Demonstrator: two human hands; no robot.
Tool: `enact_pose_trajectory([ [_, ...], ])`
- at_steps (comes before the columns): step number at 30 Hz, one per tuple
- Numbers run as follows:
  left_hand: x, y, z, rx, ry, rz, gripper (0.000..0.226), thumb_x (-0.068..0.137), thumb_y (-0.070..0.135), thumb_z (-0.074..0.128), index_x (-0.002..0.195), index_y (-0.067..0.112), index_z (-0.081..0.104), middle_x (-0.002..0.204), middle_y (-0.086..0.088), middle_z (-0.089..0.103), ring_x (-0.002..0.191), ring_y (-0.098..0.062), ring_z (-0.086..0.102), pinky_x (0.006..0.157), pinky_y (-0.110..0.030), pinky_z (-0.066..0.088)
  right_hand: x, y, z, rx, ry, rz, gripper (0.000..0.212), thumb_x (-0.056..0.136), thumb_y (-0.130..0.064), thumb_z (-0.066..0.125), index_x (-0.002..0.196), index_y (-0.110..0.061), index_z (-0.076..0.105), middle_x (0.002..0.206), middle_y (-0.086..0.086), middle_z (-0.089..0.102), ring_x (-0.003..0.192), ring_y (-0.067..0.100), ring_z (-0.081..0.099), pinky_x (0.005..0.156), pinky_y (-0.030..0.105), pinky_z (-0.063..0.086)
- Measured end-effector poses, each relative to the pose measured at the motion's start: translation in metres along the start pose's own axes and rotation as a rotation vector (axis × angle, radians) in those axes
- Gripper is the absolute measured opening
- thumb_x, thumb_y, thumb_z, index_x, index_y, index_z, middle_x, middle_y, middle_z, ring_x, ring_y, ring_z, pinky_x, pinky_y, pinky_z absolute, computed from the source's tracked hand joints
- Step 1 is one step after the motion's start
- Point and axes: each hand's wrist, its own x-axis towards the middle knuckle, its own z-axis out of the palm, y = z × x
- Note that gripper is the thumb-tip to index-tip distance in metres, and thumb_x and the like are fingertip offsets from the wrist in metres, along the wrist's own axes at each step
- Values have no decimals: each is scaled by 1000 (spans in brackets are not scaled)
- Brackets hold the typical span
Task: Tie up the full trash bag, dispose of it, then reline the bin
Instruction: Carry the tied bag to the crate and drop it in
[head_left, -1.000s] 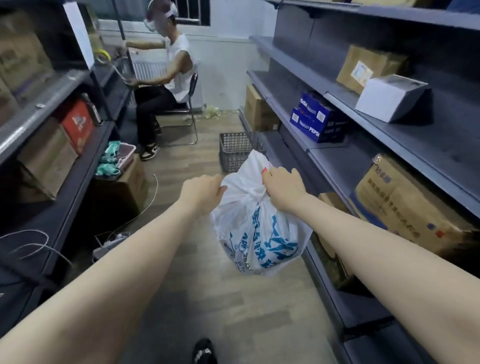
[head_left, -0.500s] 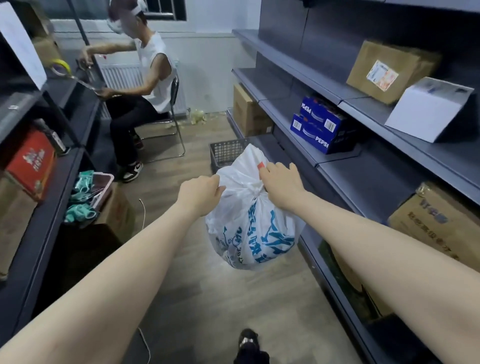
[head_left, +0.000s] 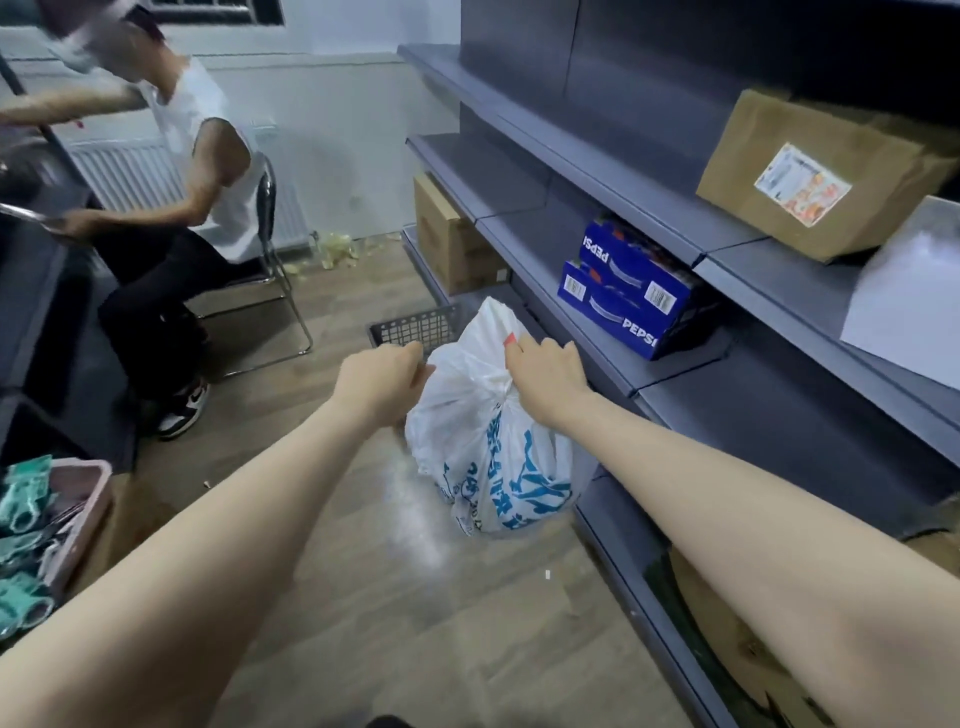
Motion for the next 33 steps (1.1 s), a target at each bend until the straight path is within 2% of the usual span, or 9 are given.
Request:
enact_pose_trajectory([
  [4, 85, -35, 7, 27, -24, 16, 32, 99, 34, 35, 101, 7, 52, 103, -12, 64, 93, -33, 61, 68, -32, 40, 91, 8, 1, -28, -13, 53, 47, 89, -6, 54, 134, -7, 41, 130, 10, 52, 116, 32, 54, 105, 53, 35],
  [7, 154, -62, 13, 50, -23, 48, 31, 99, 33, 35, 103, 7, 51, 105, -13, 64, 95, -34, 61, 69, -34, 41, 157, 15, 2, -17, -28, 119, 40, 88, -4, 53, 127, -7, 44, 125, 10, 54, 114, 33, 56, 104, 54, 34],
  [12, 266, -102, 18, 59, -9, 144, 32, 99, 34, 34, 102, 8, 53, 103, -11, 65, 93, -34, 62, 66, -32, 38, 260, 23, -4, 93, -40, 236, 34, 88, 0, 48, 121, -6, 47, 123, 10, 54, 112, 32, 57, 103, 49, 34],
  [17, 377, -131, 37, 47, -29, 192, 28, 97, 33, 35, 93, 10, 50, 96, -10, 66, 84, -33, 61, 63, -31, 40, 360, 27, 6, 132, -43, 290, 34, 87, -1, 51, 120, -7, 48, 121, 9, 56, 109, 30, 58, 108, 51, 28],
  [23, 513, -148, 84, 83, -117, 239, 30, 99, 35, 34, 100, 10, 50, 102, -11, 65, 90, -34, 62, 67, -34, 43, 490, 50, 43, 175, -127, 326, 36, 85, -1, 52, 121, -6, 48, 120, 10, 57, 106, 31, 60, 107, 48, 30],
  [29, 618, -177, 120, 79, -248, 240, 31, 99, 35, 34, 105, 10, 51, 107, -11, 64, 95, -34, 62, 67, -32, 38, 596, 61, 76, 229, -212, 367, 63, 85, -2, 56, 142, 0, 30, 128, 11, 55, 113, 33, 58, 109, 54, 28],
  [33, 671, -203, 148, 83, -335, 250, 32, 99, 36, 33, 105, 9, 51, 109, -12, 64, 98, -34, 62, 70, -31, 41, 653, 60, 98, 234, -271, 354, 44, 85, -2, 54, 128, -4, 45, 122, 10, 57, 109, 32, 59, 111, 53, 23],
])
